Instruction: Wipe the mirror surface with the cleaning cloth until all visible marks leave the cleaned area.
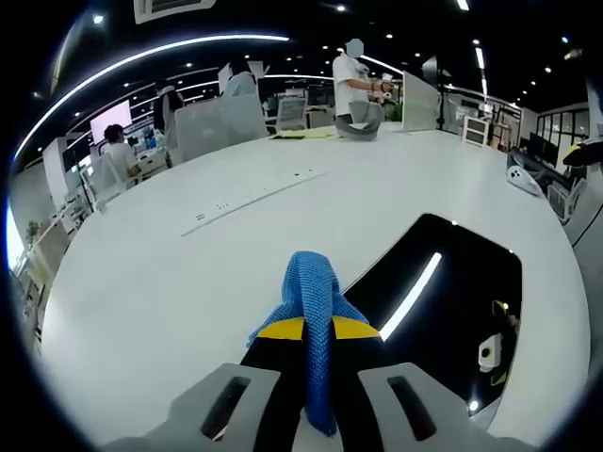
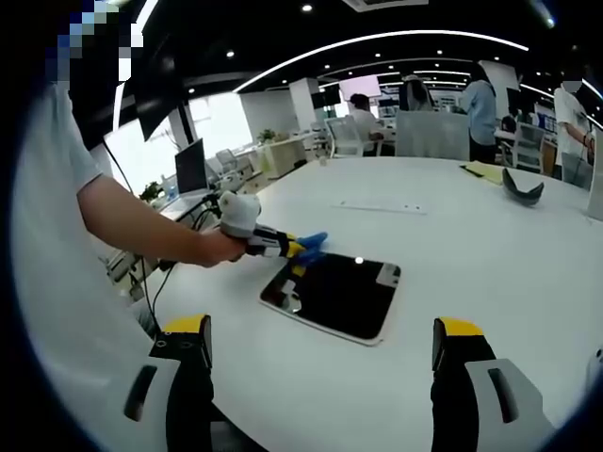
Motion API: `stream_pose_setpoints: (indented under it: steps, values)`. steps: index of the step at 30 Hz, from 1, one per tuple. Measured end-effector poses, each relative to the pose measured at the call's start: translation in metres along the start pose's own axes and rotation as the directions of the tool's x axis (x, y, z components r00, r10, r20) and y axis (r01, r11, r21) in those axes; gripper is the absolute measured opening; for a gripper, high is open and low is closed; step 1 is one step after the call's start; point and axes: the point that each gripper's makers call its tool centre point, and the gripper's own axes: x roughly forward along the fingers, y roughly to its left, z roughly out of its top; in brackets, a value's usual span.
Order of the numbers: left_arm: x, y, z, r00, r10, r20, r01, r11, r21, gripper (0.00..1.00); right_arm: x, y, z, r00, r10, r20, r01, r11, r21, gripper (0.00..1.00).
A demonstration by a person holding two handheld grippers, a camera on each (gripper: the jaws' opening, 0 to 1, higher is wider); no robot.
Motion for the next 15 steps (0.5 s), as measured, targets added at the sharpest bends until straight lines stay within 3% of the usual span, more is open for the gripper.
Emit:
stream_pose_setpoints:
  steps: [6, 15]
  values:
    - [0.005, -0.015, 0.004, 1.0, -0.03, -0.002, 0.03, 0.999, 0.031, 0.06, 0.001, 0.0, 0.0, 1.0, 0.002, -0.001, -0.002, 1.0, 0.0, 0.97]
    - [0.008, -0.018, 0.005, 0.999, -0.035, -0.001, 0.035, 0.999, 0.023, 0.06, -0.001, -0.001, 0.0, 1.0, 0.0, -0.003, 0.0, 1.0, 0.001, 0.97]
